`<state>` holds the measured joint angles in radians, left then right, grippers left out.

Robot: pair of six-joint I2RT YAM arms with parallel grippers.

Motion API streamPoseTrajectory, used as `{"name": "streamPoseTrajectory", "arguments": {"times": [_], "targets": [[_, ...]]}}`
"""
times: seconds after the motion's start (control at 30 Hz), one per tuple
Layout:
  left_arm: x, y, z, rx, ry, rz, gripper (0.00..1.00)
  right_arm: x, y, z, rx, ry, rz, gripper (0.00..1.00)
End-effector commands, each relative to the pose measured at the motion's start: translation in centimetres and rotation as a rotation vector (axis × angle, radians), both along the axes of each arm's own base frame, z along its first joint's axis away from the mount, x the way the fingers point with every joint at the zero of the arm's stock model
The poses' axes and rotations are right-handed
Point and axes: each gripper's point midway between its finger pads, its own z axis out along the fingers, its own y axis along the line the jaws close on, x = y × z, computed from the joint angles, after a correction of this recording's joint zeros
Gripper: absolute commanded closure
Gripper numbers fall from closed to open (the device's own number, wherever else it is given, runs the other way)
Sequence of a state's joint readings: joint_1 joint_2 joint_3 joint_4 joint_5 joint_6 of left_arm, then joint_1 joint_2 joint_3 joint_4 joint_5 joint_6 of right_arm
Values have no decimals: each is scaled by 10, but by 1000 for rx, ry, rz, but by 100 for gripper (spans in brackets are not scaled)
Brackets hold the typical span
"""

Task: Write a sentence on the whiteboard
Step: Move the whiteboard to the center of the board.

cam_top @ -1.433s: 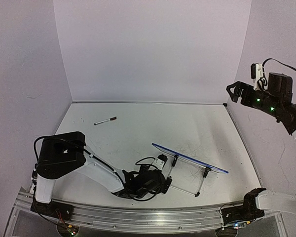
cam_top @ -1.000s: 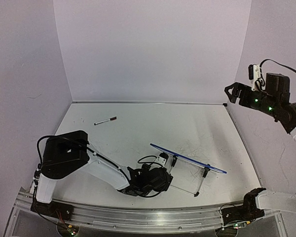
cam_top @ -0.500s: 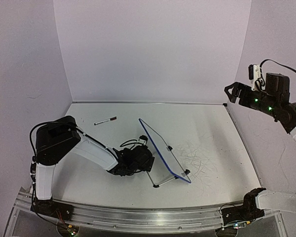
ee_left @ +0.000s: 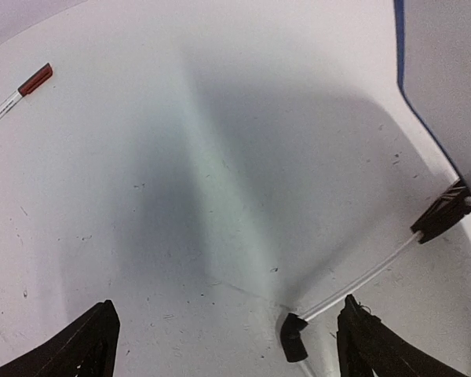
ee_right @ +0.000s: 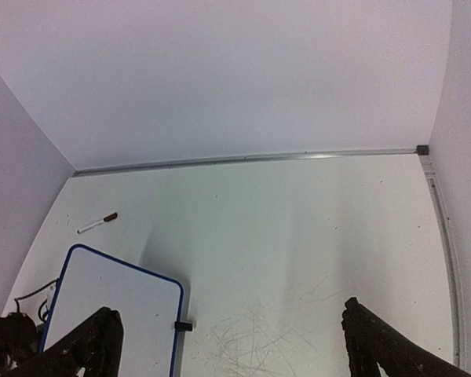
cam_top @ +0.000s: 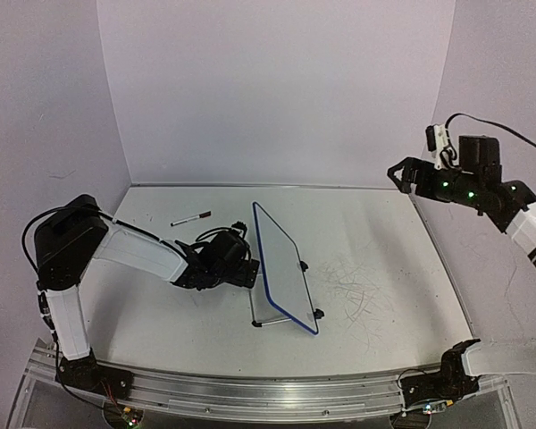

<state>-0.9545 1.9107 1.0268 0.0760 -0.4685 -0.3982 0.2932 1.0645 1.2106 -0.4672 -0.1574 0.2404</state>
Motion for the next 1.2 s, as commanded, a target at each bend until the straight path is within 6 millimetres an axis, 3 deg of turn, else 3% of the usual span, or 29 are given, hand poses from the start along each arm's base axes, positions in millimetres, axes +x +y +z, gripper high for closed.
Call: {"name": "streamPoseTrajectory", "arguments": {"times": [0.0,0.13,0.27,0.4,0.67,0.8,0.9,1.0,1.17], "targets": [[-18,-10,24,-114,73,-57,5,18,48,-49,9,111,238,9],[-36,-6,31,-174,165,-72,12,37,84,-113,-78,242,363,20],[-65,-24,34,-324,334,-135,30,54,113,-179,-235,341,415,29],[-81,-36,30,-415,429,-167,43,51,145,-216,-426,271,572,44],[-77,-45,19,-495,491,-134,51,44,166,-242,-572,141,792,47],[-67,-59,10,-572,549,-139,59,46,169,-252,-585,136,806,47],[-55,-57,-3,-523,522,-100,65,44,169,-256,-600,150,783,46],[-45,-45,-14,-459,474,-40,66,42,166,-255,-620,145,742,45],[-32,-38,-38,-328,446,-10,67,50,159,-235,-571,116,617,44]]}}
